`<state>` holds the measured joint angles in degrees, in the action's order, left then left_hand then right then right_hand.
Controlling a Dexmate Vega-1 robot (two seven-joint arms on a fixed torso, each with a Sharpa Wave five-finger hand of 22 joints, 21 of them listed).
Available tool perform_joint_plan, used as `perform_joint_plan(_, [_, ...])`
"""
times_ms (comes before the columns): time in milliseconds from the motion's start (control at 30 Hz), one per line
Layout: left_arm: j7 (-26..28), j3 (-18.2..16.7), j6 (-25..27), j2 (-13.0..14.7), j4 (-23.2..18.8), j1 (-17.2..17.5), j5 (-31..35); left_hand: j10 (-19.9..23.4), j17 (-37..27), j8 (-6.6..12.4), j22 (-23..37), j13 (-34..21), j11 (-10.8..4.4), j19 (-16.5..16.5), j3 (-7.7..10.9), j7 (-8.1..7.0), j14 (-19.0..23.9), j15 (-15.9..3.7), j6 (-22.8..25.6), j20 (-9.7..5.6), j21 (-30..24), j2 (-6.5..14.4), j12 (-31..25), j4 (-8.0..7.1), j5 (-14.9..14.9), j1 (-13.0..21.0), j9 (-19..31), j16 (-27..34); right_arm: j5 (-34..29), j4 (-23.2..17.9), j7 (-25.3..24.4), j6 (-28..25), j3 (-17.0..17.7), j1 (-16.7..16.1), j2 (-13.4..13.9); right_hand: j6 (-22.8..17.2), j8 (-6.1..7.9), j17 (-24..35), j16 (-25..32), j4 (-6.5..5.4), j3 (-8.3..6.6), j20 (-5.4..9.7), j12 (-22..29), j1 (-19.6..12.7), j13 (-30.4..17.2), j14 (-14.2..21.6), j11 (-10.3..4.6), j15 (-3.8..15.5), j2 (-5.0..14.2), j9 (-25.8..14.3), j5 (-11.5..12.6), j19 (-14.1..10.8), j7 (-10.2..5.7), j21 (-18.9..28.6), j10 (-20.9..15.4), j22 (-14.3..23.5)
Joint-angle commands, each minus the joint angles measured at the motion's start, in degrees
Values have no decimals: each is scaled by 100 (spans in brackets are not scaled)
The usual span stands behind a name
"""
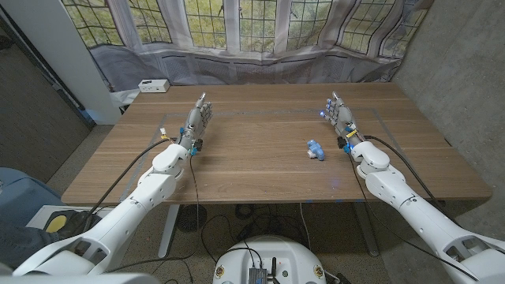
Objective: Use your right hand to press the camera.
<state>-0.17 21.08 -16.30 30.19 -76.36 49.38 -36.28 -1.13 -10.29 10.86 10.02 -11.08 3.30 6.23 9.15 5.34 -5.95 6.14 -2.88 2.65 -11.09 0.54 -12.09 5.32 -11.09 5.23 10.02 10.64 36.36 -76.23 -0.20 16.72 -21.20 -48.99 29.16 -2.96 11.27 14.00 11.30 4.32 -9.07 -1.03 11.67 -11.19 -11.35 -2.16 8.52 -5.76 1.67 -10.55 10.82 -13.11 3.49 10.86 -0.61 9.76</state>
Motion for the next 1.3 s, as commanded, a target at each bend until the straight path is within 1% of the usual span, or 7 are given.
perform_joint_plan(33, [171,-21,13,119,-285,171,118,41,-22,41,30,-21,45,48,46,40,-6,-13,38,16,-17,23,-33,1,-31,46,27,47,-103,-184,-175,114,7,-133,-9,-26,42,15,35,8,-48,-7,41,-55,-8,-2,42,-50,5,-20,31,-36,44,31,-26,13])
perform_joint_plan(200, [226,-43,42,175,-382,216,145,82,-20,51,29,-20,34,51,52,32,21,-4,77,26,-17,41,-48,3,-34,55,27,52,-110,-296,-185,93,16,-198,48,-87,59,6,40,18,-56,-10,46,-71,-5,15,46,-33,19,-21,33,-41,7,32,-43,13])
perform_joint_plan(300, [222,-68,33,180,-400,244,112,103,-18,54,29,-19,121,48,59,57,49,-1,97,32,-18,58,-54,5,-36,65,27,58,-153,-348,-185,117,14,-229,86,-219,101,-3,40,25,-54,-9,43,-74,-3,17,48,-35,21,-24,31,-42,-20,32,-40,13])
perform_joint_plan(533, [263,-90,98,284,-570,328,143,145,-15,62,28,-17,183,18,71,125,92,41,150,39,-30,86,-66,11,-36,84,27,62,-199,-449,-219,197,29,-283,102,-284,117,-7,42,24,-47,-14,45,-62,-2,19,45,-31,19,-28,28,-42,-26,31,-49,13])
perform_joint_plan(667, [236,-80,82,308,-598,333,170,199,-14,70,27,-16,138,-3,78,108,140,36,190,70,-36,100,-84,15,-35,96,27,73,-246,-490,-184,275,30,-317,139,-318,121,-11,51,26,-43,-17,49,-60,0,39,37,-16,20,-30,27,-47,-38,33,-65,13])
perform_joint_plan(900, [313,-76,75,341,-693,366,259,324,-11,108,26,-15,120,-54,91,106,284,18,349,110,-51,129,-123,25,-32,120,25,105,-283,-556,-138,463,88,-440,214,-459,160,-20,53,32,-39,-24,54,-59,2,49,31,-13,23,-34,27,-54,-58,35,-85,14])
perform_joint_plan(1300, [498,-79,131,315,-815,419,322,434,-10,122,26,-14,103,-100,105,106,376,16,471,136,-60,156,-151,35,-27,143,23,110,-411,-942,-308,562,257,-805,471,-477,144,-35,69,47,-40,-27,80,-72,3,101,8,0,31,-37,27,-74,-74,40,-167,14])
